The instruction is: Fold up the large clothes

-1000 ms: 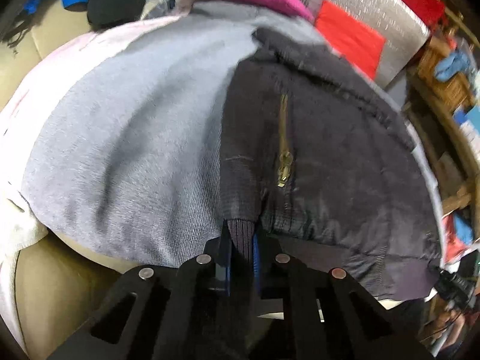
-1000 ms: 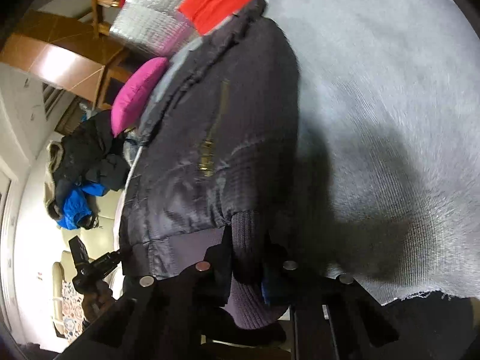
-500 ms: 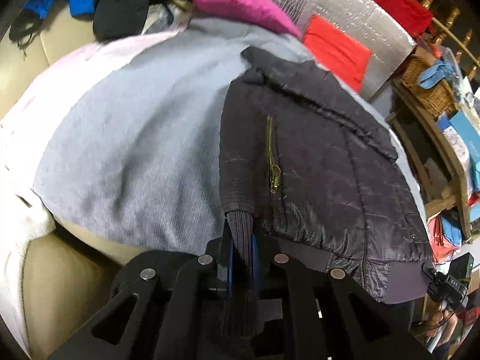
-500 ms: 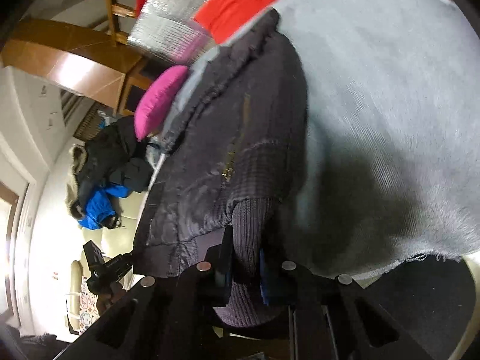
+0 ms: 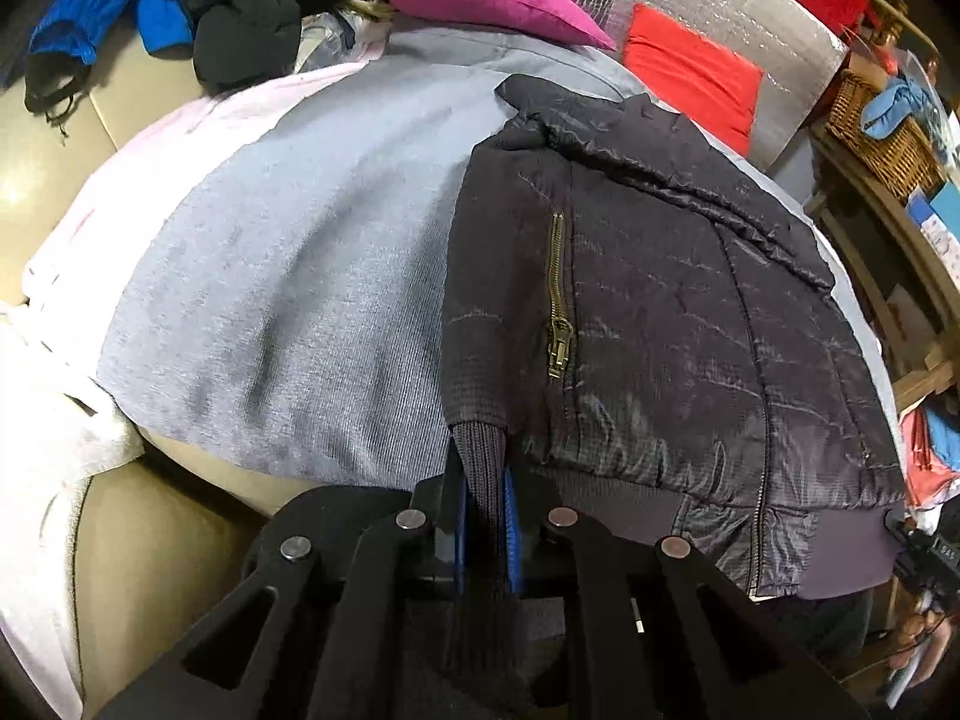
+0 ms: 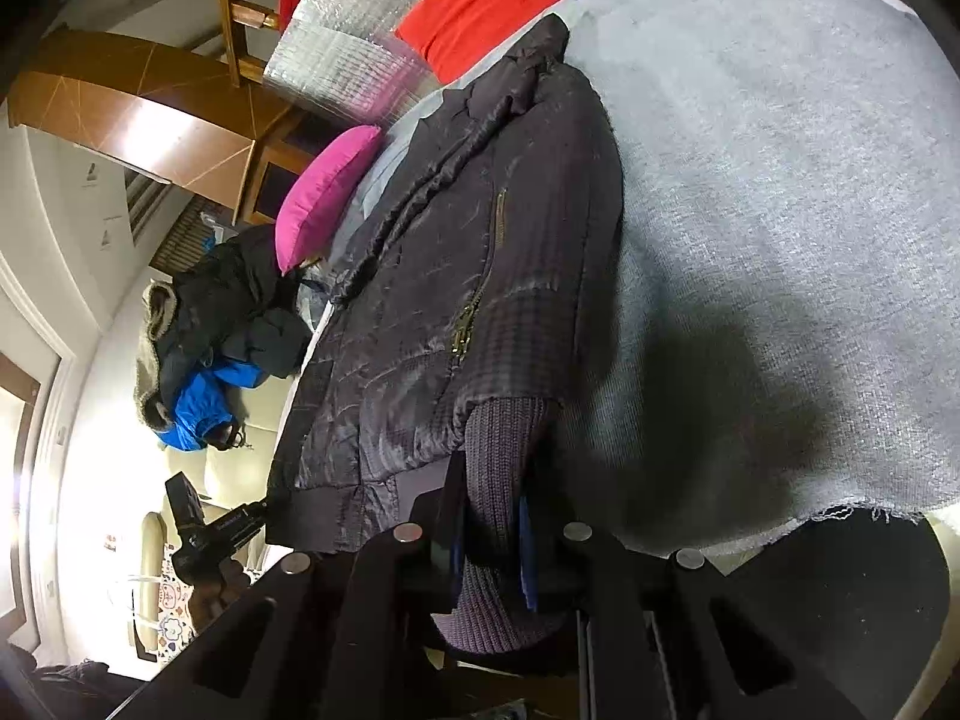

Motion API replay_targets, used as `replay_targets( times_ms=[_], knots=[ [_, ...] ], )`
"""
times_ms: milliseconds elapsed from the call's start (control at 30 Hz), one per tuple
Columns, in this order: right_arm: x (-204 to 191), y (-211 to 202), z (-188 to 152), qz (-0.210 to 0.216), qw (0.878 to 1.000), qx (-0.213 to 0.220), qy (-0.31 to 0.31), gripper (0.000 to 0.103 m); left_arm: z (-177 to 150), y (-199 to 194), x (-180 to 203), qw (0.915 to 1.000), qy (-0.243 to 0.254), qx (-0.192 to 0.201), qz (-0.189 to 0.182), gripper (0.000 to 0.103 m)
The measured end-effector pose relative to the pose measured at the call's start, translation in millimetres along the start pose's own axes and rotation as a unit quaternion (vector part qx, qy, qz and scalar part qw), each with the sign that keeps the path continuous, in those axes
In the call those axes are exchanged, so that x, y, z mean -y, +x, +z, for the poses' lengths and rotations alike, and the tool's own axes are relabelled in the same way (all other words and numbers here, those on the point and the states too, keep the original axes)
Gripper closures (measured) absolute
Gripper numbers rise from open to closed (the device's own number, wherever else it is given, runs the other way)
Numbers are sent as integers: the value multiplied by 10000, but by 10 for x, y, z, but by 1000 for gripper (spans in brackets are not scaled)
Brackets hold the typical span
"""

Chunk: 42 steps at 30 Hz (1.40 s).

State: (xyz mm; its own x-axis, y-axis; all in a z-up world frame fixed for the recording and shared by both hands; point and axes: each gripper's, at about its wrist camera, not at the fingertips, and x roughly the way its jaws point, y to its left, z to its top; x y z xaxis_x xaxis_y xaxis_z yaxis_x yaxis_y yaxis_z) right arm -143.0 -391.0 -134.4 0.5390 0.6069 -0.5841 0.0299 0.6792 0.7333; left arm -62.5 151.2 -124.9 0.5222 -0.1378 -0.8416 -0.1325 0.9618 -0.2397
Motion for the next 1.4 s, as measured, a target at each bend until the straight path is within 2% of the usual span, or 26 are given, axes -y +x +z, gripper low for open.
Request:
replay_targets(
  times_ms=[800,1100,1200,1400],
  knots=[
    [7,-66,-13,-44,9999,-90,-51,88,-16,-61,0,10000,64,63,-18,92],
    [-23,-176,14,54,9998,-149,-136,88,33,-180,-111,9990,-130,89,-423,92],
    [-36,-219,73,195,9997,-105,-122,88,142,-277,-138,9972,-267,175,-680,93],
    [-132,-335,246,514,9985,88,-169,88,402,-414,-101,9941,-401,351,-940,93]
  ],
)
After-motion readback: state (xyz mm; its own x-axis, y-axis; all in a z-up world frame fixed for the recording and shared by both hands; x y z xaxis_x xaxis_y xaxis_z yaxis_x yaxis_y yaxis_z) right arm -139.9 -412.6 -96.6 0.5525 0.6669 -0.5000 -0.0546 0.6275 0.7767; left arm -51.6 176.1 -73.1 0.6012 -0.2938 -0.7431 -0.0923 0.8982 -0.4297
